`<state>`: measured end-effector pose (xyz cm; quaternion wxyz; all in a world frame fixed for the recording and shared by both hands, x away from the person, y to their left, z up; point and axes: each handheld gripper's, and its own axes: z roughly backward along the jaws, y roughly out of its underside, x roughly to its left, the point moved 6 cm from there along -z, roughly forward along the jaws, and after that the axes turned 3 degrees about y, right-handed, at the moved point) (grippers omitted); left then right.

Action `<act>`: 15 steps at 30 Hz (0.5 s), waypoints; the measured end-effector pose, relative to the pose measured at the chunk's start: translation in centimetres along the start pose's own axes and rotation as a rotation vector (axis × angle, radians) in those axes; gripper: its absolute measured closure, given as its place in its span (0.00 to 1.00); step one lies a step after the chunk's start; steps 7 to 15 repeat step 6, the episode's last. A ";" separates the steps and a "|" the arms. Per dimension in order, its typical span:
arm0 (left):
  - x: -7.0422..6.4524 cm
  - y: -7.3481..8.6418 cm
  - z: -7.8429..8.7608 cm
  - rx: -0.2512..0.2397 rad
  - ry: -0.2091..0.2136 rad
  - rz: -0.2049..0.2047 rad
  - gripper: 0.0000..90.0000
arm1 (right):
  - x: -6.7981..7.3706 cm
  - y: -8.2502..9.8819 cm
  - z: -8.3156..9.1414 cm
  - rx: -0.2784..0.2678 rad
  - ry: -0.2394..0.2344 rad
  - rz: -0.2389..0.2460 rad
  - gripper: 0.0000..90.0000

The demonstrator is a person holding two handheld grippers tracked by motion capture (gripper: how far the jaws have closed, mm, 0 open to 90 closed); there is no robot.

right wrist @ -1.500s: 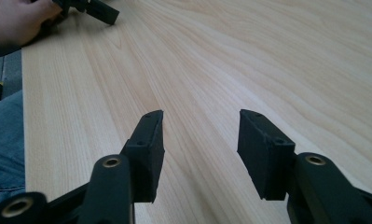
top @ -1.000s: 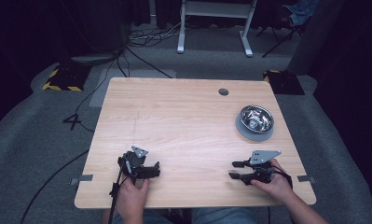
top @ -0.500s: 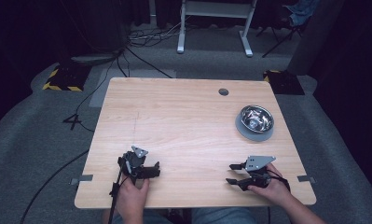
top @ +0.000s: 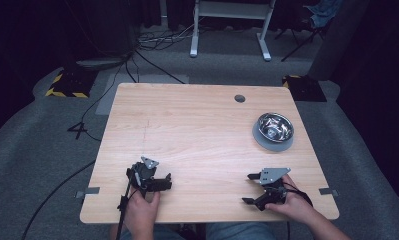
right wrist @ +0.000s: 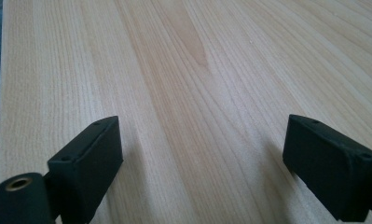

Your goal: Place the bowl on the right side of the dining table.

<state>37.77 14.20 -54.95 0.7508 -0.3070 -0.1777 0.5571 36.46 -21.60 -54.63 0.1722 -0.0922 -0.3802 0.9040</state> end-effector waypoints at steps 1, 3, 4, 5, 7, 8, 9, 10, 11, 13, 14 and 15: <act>0.0 0.0 0.0 0.000 -0.001 0.000 0.00 | 0.0 0.0 0.0 0.000 0.002 0.000 0.13; 0.0 0.0 0.0 0.000 -0.001 0.000 0.00 | 0.0 0.0 0.0 -0.004 -0.003 0.005 0.12; 0.0 0.0 0.0 0.000 0.000 0.000 0.00 | 0.0 0.0 -0.1 -0.004 -0.004 0.011 0.11; 0.0 0.0 0.0 0.000 0.000 0.000 0.00 | 0.0 0.0 -0.1 -0.005 -0.005 0.015 0.11; 0.0 0.0 0.0 0.000 0.000 0.000 0.00 | 0.0 0.0 -0.1 -0.005 -0.005 0.015 0.11; 0.0 0.0 0.0 0.000 0.000 0.000 0.00 | 0.0 0.0 -0.1 -0.005 -0.005 0.015 0.11; 0.0 0.0 0.0 0.000 0.000 0.000 0.00 | 0.0 0.0 -0.1 -0.005 -0.005 0.015 0.11; 0.0 0.0 0.0 0.000 0.000 0.000 0.00 | 0.0 0.0 -0.1 -0.005 -0.005 0.015 0.11; 0.0 0.0 0.0 0.000 0.000 0.000 0.00 | 0.0 0.0 -0.1 -0.005 -0.005 0.015 0.11; 0.0 0.0 0.0 0.000 0.000 0.000 0.00 | 0.0 0.0 -0.1 -0.005 -0.005 0.015 0.11; 0.0 0.0 0.0 0.000 0.000 0.000 0.00 | 0.0 0.0 -0.1 -0.005 -0.005 0.015 0.11; 0.0 0.0 0.0 0.000 0.000 0.000 0.00 | 0.0 0.0 -0.1 -0.005 -0.005 0.015 0.11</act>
